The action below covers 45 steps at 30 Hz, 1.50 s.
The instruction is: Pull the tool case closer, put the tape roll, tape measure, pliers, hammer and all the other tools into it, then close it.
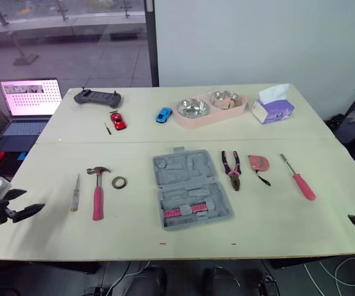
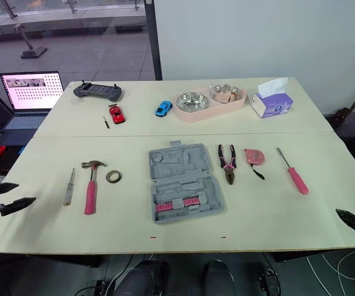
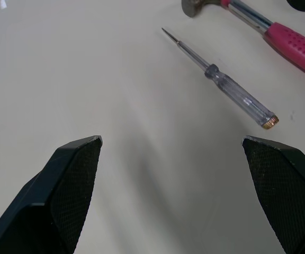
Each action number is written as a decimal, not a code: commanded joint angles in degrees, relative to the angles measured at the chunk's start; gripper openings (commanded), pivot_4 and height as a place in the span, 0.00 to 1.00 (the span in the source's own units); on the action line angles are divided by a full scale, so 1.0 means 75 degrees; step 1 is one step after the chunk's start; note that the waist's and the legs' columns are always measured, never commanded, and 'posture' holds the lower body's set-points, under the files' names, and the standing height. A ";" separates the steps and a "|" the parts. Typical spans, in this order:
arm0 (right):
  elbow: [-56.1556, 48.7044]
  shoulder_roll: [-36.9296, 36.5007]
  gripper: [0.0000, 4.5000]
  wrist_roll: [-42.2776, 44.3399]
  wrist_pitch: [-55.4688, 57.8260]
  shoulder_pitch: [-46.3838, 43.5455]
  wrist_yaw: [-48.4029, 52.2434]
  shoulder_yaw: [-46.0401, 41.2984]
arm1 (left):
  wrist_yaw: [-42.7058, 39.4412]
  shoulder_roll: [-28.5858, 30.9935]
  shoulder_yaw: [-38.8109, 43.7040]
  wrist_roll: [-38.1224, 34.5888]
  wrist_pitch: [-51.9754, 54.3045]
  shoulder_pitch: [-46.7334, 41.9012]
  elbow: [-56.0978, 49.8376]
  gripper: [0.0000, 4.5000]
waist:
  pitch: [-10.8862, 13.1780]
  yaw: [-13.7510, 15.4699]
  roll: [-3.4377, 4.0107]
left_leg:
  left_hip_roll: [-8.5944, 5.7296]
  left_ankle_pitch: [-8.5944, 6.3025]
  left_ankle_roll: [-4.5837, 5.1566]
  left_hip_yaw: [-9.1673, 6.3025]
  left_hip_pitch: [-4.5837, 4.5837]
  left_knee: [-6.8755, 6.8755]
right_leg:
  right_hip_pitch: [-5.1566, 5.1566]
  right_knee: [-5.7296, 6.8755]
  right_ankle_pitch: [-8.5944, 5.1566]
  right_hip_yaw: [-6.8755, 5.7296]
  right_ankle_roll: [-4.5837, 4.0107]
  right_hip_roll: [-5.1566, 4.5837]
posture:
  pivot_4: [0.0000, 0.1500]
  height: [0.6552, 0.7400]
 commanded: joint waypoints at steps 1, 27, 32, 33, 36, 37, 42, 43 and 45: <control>-0.0036 -0.0141 1.00 0.0035 -0.0090 0.0022 0.0056 -0.0181 | 0.0149 0.0270 0.0020 0.0093 -0.0256 -0.0092 0.0044 0.99 | 0.0000 -0.0001 0.0000 | 0.0000 0.0000 0.0000 0.0000 0.0000 0.0000 | 0.0000 0.0000 0.0000 0.0000 -0.0001 0.0000 | 1.00 1.00; -0.5991 0.1452 0.94 0.0221 0.3871 -0.2498 -0.3602 0.4837 | 0.1355 -0.3126 -0.1595 -0.1142 0.3560 0.1082 -0.7405 0.94 | 0.0011 0.0007 -0.0041 | 0.0009 0.0007 -0.0009 -0.0001 -0.0009 0.0022 | -0.0002 -0.0006 0.0028 0.0030 -0.0012 -0.0003 | 1.00 1.00; -0.3963 0.1604 0.47 -0.1190 0.3702 -0.4518 -0.3936 0.6540 | 0.1638 -0.3665 -0.2558 -0.0345 0.3150 0.0286 -0.6692 0.46 | 0.0014 0.0005 -0.0041 | -0.0003 0.0013 -0.0012 0.0000 -0.0012 0.0021 | -0.0007 0.0000 0.0029 0.0019 -0.0014 0.0013 | 1.00 1.00; -0.3523 0.1612 0.36 -0.1399 0.3676 -0.4921 -0.3855 0.6831 | 0.1745 -0.3768 -0.2718 -0.0167 0.3064 0.0118 -0.6479 0.33 | 0.0014 0.0001 -0.0041 | -0.0010 0.0020 -0.0020 0.0000 -0.0014 0.0023 | -0.0011 0.0001 0.0035 0.0017 -0.0013 0.0010 | 1.00 1.00; -0.2659 0.1631 0.02 -0.1745 0.3459 -0.5635 -0.3429 0.7370 | 0.1953 -0.3964 -0.3001 0.0201 0.2822 -0.0162 -0.5974 0.00 | 0.0014 -0.0004 -0.0041 | -0.0010 0.0023 -0.0022 0.0000 -0.0017 0.0018 | -0.0017 0.0005 0.0036 0.0017 -0.0012 0.0011 | 1.00 1.00; -0.2442 0.1647 0.01 -0.1862 0.3361 -0.5783 -0.3320 0.7518 | 0.1997 -0.4006 -0.3075 0.0311 0.2670 -0.0226 -0.5806 0.00 | 0.0014 -0.0007 -0.0042 | -0.0010 0.0023 -0.0022 -0.0002 -0.0016 0.0015 | -0.0017 0.0007 0.0037 0.0015 -0.0012 0.0012 | 1.00 1.00; -0.1127 0.1858 0.01 -0.2455 0.2854 -0.6578 -0.2806 0.8212 | 0.2130 -0.4146 -0.3606 0.0878 0.2440 -0.0499 -0.5466 0.00 | 0.0014 -0.0023 -0.0042 | -0.0013 0.0023 -0.0021 -0.0001 -0.0017 0.0015 | -0.0018 0.0004 0.0037 0.0015 -0.0012 0.0010 | 1.00 1.00; -0.0938 0.1908 0.01 -0.2528 0.2780 -0.6692 -0.2696 0.8289 | 0.2167 -0.4179 -0.3678 0.0973 0.2380 -0.0544 -0.5359 0.00 | 0.0014 -0.0021 -0.0042 | -0.0014 0.0022 -0.0021 -0.0002 -0.0018 0.0015 | -0.0018 0.0004 0.0037 0.0015 -0.0011 0.0010 | 1.00 1.00; -0.0531 0.1984 0.01 -0.2765 0.2536 -0.6911 -0.2497 0.8513 | 0.2297 -0.4250 -0.3800 0.1162 0.2342 -0.0636 -0.5195 0.00 | 0.0014 -0.0012 -0.0042 | -0.0014 0.0023 -0.0022 -0.0003 -0.0018 0.0016 | -0.0017 0.0007 0.0037 0.0015 -0.0011 0.0010 | 1.00 1.00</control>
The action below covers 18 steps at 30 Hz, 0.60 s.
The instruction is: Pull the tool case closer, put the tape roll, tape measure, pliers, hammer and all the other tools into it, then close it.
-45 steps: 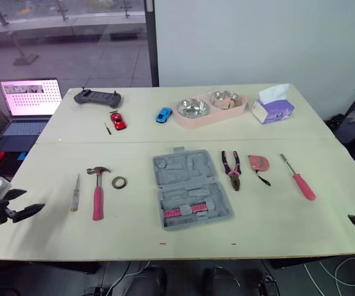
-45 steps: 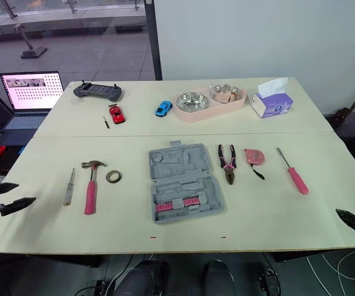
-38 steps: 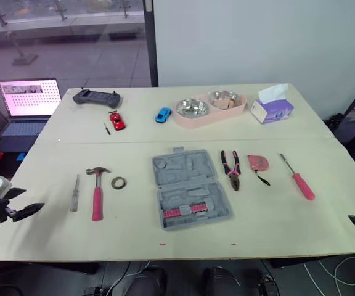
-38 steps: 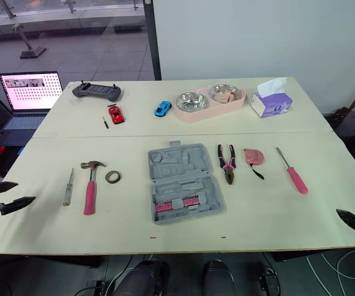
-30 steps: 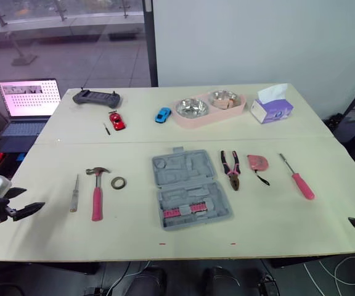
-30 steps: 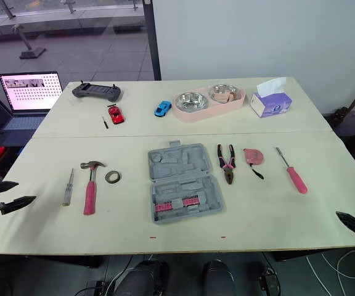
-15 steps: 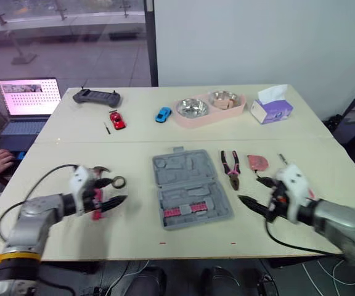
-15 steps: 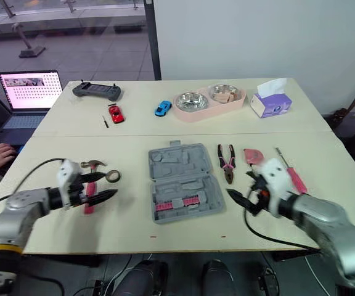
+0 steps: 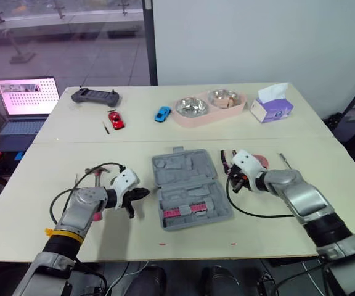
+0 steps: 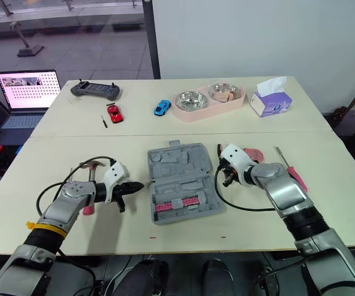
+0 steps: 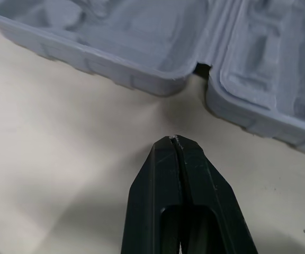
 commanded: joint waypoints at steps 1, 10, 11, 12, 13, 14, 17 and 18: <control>0.0506 0.0150 0.01 -0.0393 -0.0487 -0.0456 0.0375 0.0247 | 0.0218 -0.0088 -0.0225 0.0371 -0.0174 -0.0187 0.0181 0.00 | 0.0000 0.0008 0.0001 | 0.0000 0.0000 0.0000 -0.0001 0.0000 0.0000 | 0.0000 0.0001 0.0000 -0.0001 0.0000 0.0000 | 1.00 1.00; 0.1844 0.0876 0.01 -0.1050 -0.1154 -0.1084 0.0812 0.0613 | 0.0233 -0.0305 -0.0580 0.0753 -0.0221 -0.0323 0.0279 0.00 | -0.0003 0.0002 0.0004 | -0.0003 0.0012 -0.0016 -0.0006 0.0011 0.0016 | 0.0018 0.0001 0.0020 0.0000 0.0007 0.0002 | 1.00 1.00; 0.1867 0.0940 0.01 -0.1101 -0.1180 -0.1106 0.0857 0.0643 | 0.0212 -0.0314 -0.0613 0.0788 -0.0227 -0.0319 0.0261 0.00 | -0.0004 -0.0001 0.0005 | -0.0003 0.0012 -0.0016 -0.0006 0.0011 0.0016 | 0.0019 0.0001 0.0020 0.0000 0.0007 0.0002 | 1.00 1.00; 0.1876 0.1006 0.01 -0.1140 -0.1198 -0.1124 0.0893 0.0648 | 0.0186 -0.0330 -0.0645 0.0819 -0.0226 -0.0315 0.0242 0.00 | -0.0004 -0.0004 0.0005 | -0.0003 0.0012 -0.0016 -0.0006 0.0012 0.0015 | 0.0018 0.0001 0.0020 0.0001 0.0007 0.0003 | 1.00 1.00; 0.1828 0.1048 0.01 -0.1175 -0.1195 -0.1126 0.0945 0.0655 | 0.0158 -0.0357 -0.0694 0.0860 -0.0230 -0.0316 0.0236 0.00 | -0.0004 -0.0003 0.0005 | -0.0003 0.0012 -0.0016 -0.0006 0.0012 0.0015 | 0.0018 0.0001 0.0020 0.0000 0.0007 0.0003 | 1.00 1.00; 0.1744 0.1071 0.01 -0.1203 -0.1168 -0.1112 0.1015 0.0664 | 0.0146 -0.0388 -0.0745 0.0912 -0.0249 -0.0321 0.0244 0.00 | -0.0004 0.0001 0.0005 | -0.0003 0.0012 -0.0016 -0.0007 0.0012 0.0014 | 0.0017 0.0001 0.0020 0.0000 0.0007 0.0003 | 1.00 1.00; 0.1375 0.1054 0.01 -0.1254 -0.0989 -0.0990 0.1239 0.0700 | 0.0144 -0.0515 -0.0861 0.1001 -0.0299 -0.0371 0.0336 0.00 | -0.0005 0.0006 0.0007 | -0.0004 0.0012 -0.0016 -0.0007 0.0012 0.0015 | 0.0019 0.0001 0.0020 0.0000 0.0006 0.0002 | 1.00 1.00; 0.1187 0.1007 0.01 -0.1262 -0.0884 -0.0908 0.1342 0.0727 | 0.0149 -0.0583 -0.0884 0.1010 -0.0291 -0.0418 0.0393 0.00 | -0.0006 0.0008 0.0009 | -0.0004 0.0012 -0.0016 -0.0007 0.0012 0.0015 | 0.0019 0.0001 0.0020 0.0000 0.0006 0.0002 | 1.00 1.00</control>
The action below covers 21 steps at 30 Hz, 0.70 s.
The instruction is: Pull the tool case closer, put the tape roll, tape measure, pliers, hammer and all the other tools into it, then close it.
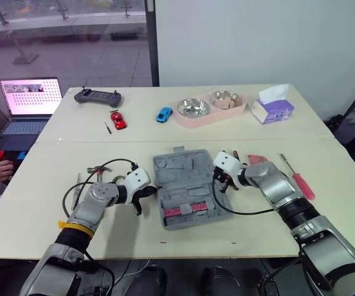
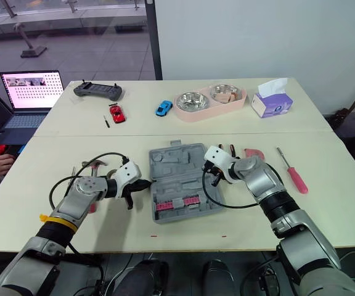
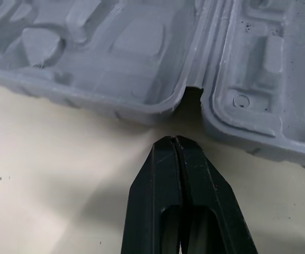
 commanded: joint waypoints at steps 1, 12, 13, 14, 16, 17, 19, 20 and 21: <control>-0.0781 0.0001 0.01 -0.0034 0.0261 0.0195 0.0401 0.0111 | -0.0089 -0.0299 -0.0432 0.0212 0.0035 -0.0044 0.0212 0.00 | -0.0002 0.0013 0.0003 | 0.0000 0.0000 0.0000 0.0000 0.0000 0.0000 | 0.0000 0.0000 0.0000 0.0000 0.0000 0.0000 | 1.00 1.00; -0.1639 -0.0011 0.01 -0.0086 0.1017 0.0537 0.0426 -0.0130 | -0.0166 -0.0716 -0.0440 0.0342 -0.0121 -0.0435 0.0698 0.00 | -0.0014 0.0023 0.0019 | -0.0009 0.0000 0.0000 -0.0007 0.0007 0.0006 | 0.0015 0.0000 0.0002 -0.0004 0.0006 -0.0006 | 1.00 1.00; -0.1666 -0.0011 0.01 -0.0089 0.1044 0.0549 0.0428 -0.0135 | -0.0190 -0.0715 -0.0436 0.0347 -0.0125 -0.0434 0.0702 0.00 | -0.0014 0.0023 0.0020 | -0.0009 0.0000 0.0000 -0.0007 0.0007 0.0006 | 0.0015 0.0000 0.0002 -0.0004 0.0006 -0.0006 | 1.00 1.00; -0.1702 -0.0019 0.01 -0.0084 0.1074 0.0574 0.0426 -0.0151 | -0.0209 -0.0704 -0.0448 0.0366 -0.0140 -0.0416 0.0706 0.00 | -0.0014 0.0024 0.0020 | -0.0009 0.0000 0.0000 -0.0007 0.0007 0.0006 | 0.0015 0.0000 0.0002 -0.0004 0.0006 -0.0006 | 1.00 1.00; -0.1763 -0.0032 0.01 -0.0083 0.1121 0.0615 0.0431 -0.0173 | -0.0235 -0.0684 -0.0460 0.0383 -0.0150 -0.0385 0.0698 0.00 | -0.0014 0.0023 0.0020 | -0.0009 0.0000 0.0000 -0.0007 0.0007 0.0006 | 0.0015 0.0000 0.0002 -0.0004 0.0006 -0.0007 | 1.00 1.00; -0.1825 -0.0055 0.01 -0.0079 0.1166 0.0659 0.0441 -0.0179 | -0.0275 -0.0663 -0.0472 0.0379 -0.0132 -0.0346 0.0656 0.00 | -0.0014 0.0020 0.0020 | -0.0009 0.0000 0.0000 -0.0007 0.0007 0.0006 | 0.0015 -0.0001 0.0002 -0.0004 0.0006 -0.0007 | 1.00 1.00; -0.2196 -0.0123 0.01 0.0012 0.1455 0.0876 0.0476 -0.0234 | -0.0452 -0.0580 -0.0533 0.0348 -0.0049 -0.0174 0.0458 0.00 | -0.0014 0.0022 0.0019 | -0.0009 0.0000 0.0001 -0.0007 0.0007 0.0005 | 0.0015 -0.0001 0.0002 -0.0004 0.0007 -0.0007 | 1.00 1.00; -0.2471 -0.0165 0.01 0.0074 0.1658 0.1041 0.0494 -0.0275 | -0.0544 -0.0527 -0.0575 0.0347 -0.0011 -0.0076 0.0352 0.00 | -0.0014 0.0017 0.0020 | -0.0009 0.0000 0.0001 -0.0008 0.0006 0.0004 | 0.0015 -0.0001 0.0001 -0.0004 0.0007 -0.0007 | 1.00 1.00; -0.2824 -0.0216 0.01 0.0129 0.1877 0.1271 0.0488 -0.0322 | -0.0608 -0.0474 -0.0593 0.0329 0.0037 0.0043 0.0198 0.00 | -0.0015 0.0014 0.0020 | -0.0009 -0.0002 0.0004 -0.0009 0.0006 0.0002 | 0.0014 -0.0002 0.0001 -0.0004 0.0008 -0.0007 | 1.00 1.00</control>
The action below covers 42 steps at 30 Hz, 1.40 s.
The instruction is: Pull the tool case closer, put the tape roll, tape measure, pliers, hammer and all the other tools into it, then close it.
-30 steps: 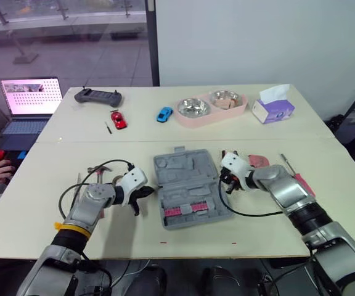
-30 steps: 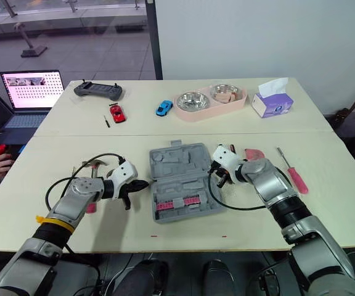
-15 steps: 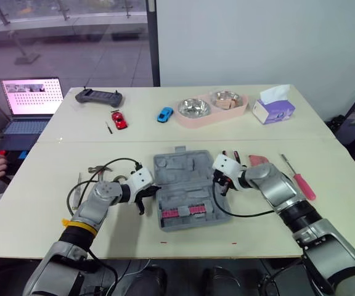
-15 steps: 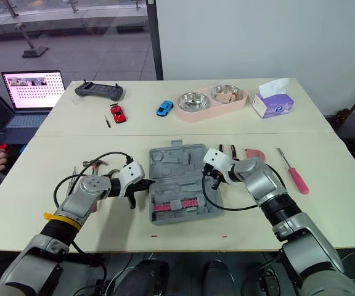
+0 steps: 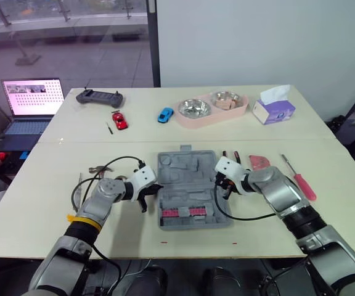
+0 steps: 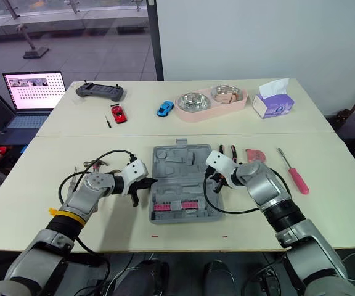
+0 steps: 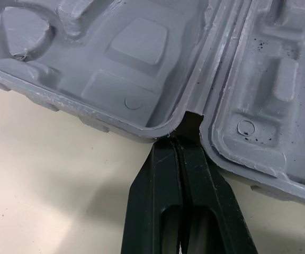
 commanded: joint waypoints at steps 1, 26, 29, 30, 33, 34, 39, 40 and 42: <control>-0.1367 -0.0047 0.01 0.0355 0.0607 0.0619 0.0212 -0.0059 | -0.0488 -0.0043 -0.0534 0.0019 0.0220 0.0540 -0.0432 0.00 | -0.0002 -0.0009 0.0001 | 0.0000 -0.0004 0.0006 0.0000 0.0000 -0.0004 | 0.0000 -0.0001 -0.0002 0.0000 0.0003 -0.0001 | 1.00 1.00; -0.5105 -0.0630 0.01 0.1130 0.2980 0.3618 -0.0780 -0.0891 | -0.0718 0.1217 -0.0385 -0.0858 0.2195 0.3120 -0.4298 0.00 | -0.0009 0.0001 0.0006 | 0.0005 -0.0016 0.0021 -0.0004 -0.0002 -0.0016 | -0.0003 -0.0014 -0.0026 0.0004 0.0036 -0.0001 | 1.00 1.00; -0.5166 -0.0698 0.01 0.1241 0.3014 0.3673 -0.0856 -0.0949 | -0.0766 0.1249 -0.0419 -0.0971 0.2340 0.3218 -0.4490 0.00 | -0.0009 0.0003 0.0006 | 0.0004 -0.0016 0.0021 -0.0004 -0.0002 -0.0017 | -0.0003 -0.0015 -0.0027 0.0004 0.0037 -0.0002 | 1.00 1.00; -0.5173 -0.0714 0.01 0.1275 0.3019 0.3680 -0.0882 -0.0947 | -0.0775 0.1273 -0.0425 -0.0977 0.2363 0.3248 -0.4538 0.00 | -0.0009 0.0005 0.0006 | 0.0005 -0.0016 0.0021 -0.0004 -0.0002 -0.0016 | -0.0002 -0.0015 -0.0027 0.0004 0.0038 -0.0001 | 1.00 1.00; -0.5148 -0.0799 0.01 0.1392 0.3016 0.3694 -0.0951 -0.0953 | -0.0797 0.1323 -0.0445 -0.1039 0.2420 0.3273 -0.4638 0.00 | -0.0009 0.0016 0.0006 | 0.0005 -0.0016 0.0021 -0.0004 -0.0002 -0.0016 | -0.0002 -0.0015 -0.0028 0.0003 0.0039 -0.0002 | 1.00 1.00; -0.5148 -0.0824 0.01 0.1428 0.3017 0.3701 -0.0977 -0.0960 | -0.0762 0.1325 -0.0453 -0.1036 0.2409 0.3255 -0.4627 0.00 | -0.0009 0.0016 0.0006 | 0.0005 -0.0016 0.0021 -0.0004 -0.0002 -0.0016 | -0.0001 -0.0015 -0.0028 0.0003 0.0040 -0.0003 | 1.00 1.00; -0.5216 -0.0963 0.01 0.1625 0.3073 0.3771 -0.1089 -0.1022 | -0.0705 0.1322 -0.0505 -0.1052 0.2394 0.3144 -0.4521 0.00 | -0.0009 0.0036 0.0006 | 0.0004 -0.0016 0.0021 -0.0004 -0.0003 -0.0016 | -0.0001 -0.0017 -0.0029 0.0003 0.0042 -0.0004 | 1.00 1.00; -0.5221 -0.1004 0.01 0.1649 0.3070 0.3788 -0.1107 -0.1022 | -0.0696 0.1323 -0.0509 -0.1050 0.2390 0.3133 -0.4507 0.00 | -0.0009 0.0045 0.0006 | 0.0004 -0.0016 0.0021 -0.0004 -0.0003 -0.0016 | -0.0001 -0.0017 -0.0030 0.0002 0.0042 -0.0004 | 1.00 1.00; -0.5213 -0.1062 0.01 0.1699 0.3058 0.3829 -0.1148 -0.1037 | -0.0678 0.1336 -0.0499 -0.1053 0.2398 0.3129 -0.4487 0.00 | -0.0009 0.0067 0.0006 | 0.0004 -0.0016 0.0021 -0.0004 -0.0004 -0.0016 | -0.0001 -0.0018 -0.0030 0.0002 0.0043 -0.0005 | 1.00 1.00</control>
